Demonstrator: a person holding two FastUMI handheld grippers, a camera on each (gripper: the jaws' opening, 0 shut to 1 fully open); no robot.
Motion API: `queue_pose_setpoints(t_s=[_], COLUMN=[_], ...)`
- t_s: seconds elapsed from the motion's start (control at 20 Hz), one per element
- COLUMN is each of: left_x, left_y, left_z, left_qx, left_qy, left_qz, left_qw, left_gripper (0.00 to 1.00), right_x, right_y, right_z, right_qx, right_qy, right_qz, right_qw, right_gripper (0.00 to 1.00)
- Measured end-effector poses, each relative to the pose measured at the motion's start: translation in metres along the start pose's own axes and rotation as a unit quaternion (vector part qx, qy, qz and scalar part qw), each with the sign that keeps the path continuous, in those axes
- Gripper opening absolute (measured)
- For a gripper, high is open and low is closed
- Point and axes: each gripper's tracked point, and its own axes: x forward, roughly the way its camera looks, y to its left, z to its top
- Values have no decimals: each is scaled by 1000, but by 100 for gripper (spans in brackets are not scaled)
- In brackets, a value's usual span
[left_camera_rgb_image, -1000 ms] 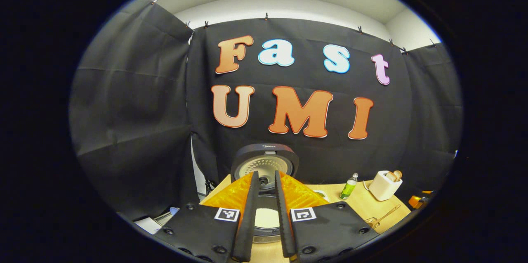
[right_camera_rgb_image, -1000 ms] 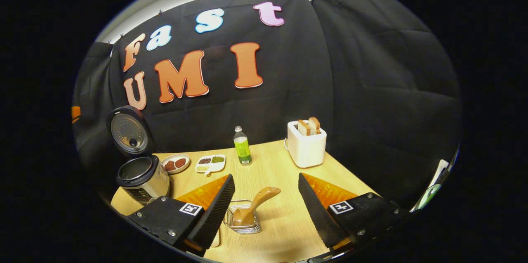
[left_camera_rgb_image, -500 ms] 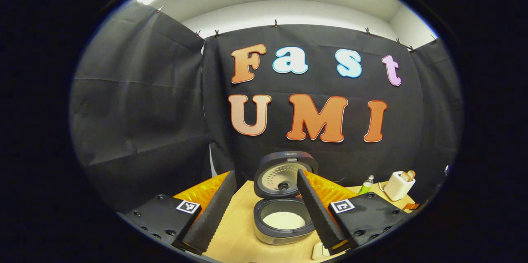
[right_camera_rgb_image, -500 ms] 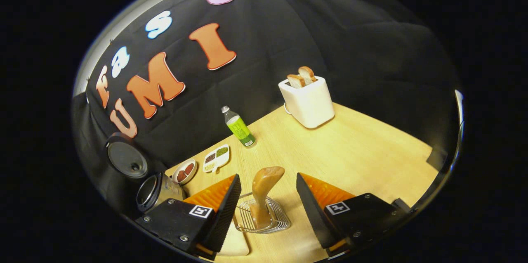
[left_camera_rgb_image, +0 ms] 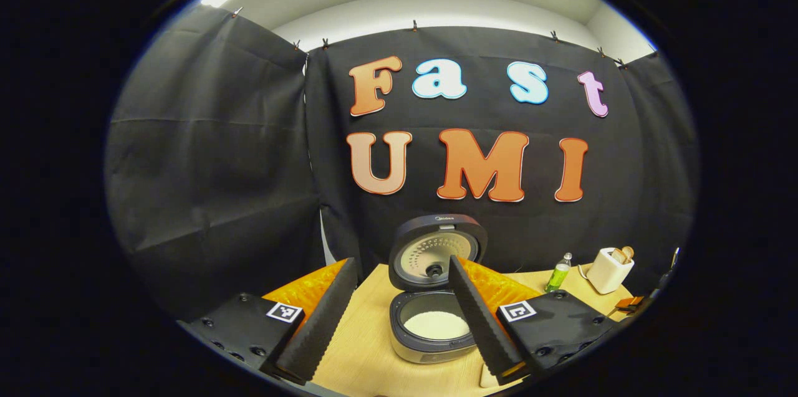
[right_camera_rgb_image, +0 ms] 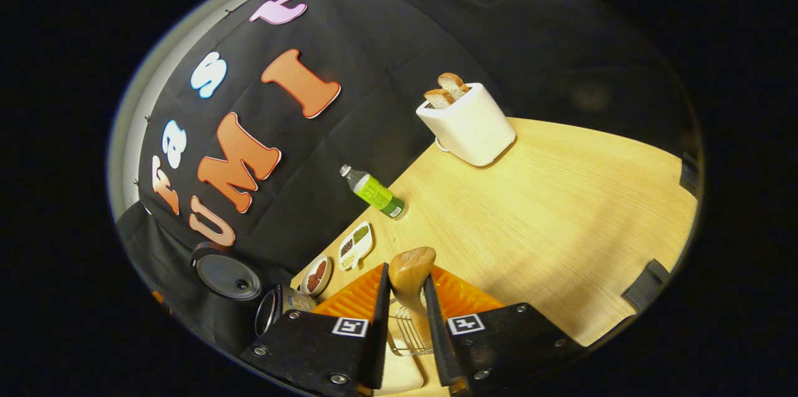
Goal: Close the left gripper, press the button to open the rice cooker; take a wooden spoon from the chopstick holder with the right hand, scoop a spoonful of rice and pour it into the rice cooker, then put the wooden spoon back into the chopstick holder.
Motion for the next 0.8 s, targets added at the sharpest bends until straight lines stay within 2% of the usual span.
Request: queue_pose_setpoints(t_s=[0.1,0.3,0.55,0.8], left_x=[1,1,-14,-31], left_y=[-1,-3,0,13], left_z=[-4,-7,-7,9], left_qx=[0,-11,-26,-33], left_qy=[5,10,6,-19], left_qz=[0,-1,-5,-9], left_qw=[1000,1000,1000,999], left_gripper=[97,99,97,99], right_x=[3,1,-13,-54], right_y=[2,7,47,102], right_z=[0,2,20,52], right_qx=[19,15,-36,-100], right_qy=[6,-4,-27,-75], right_qz=[-2,-4,11,42], right_qw=[1000,1000,999,991], right_gripper=[29,20,17,17])
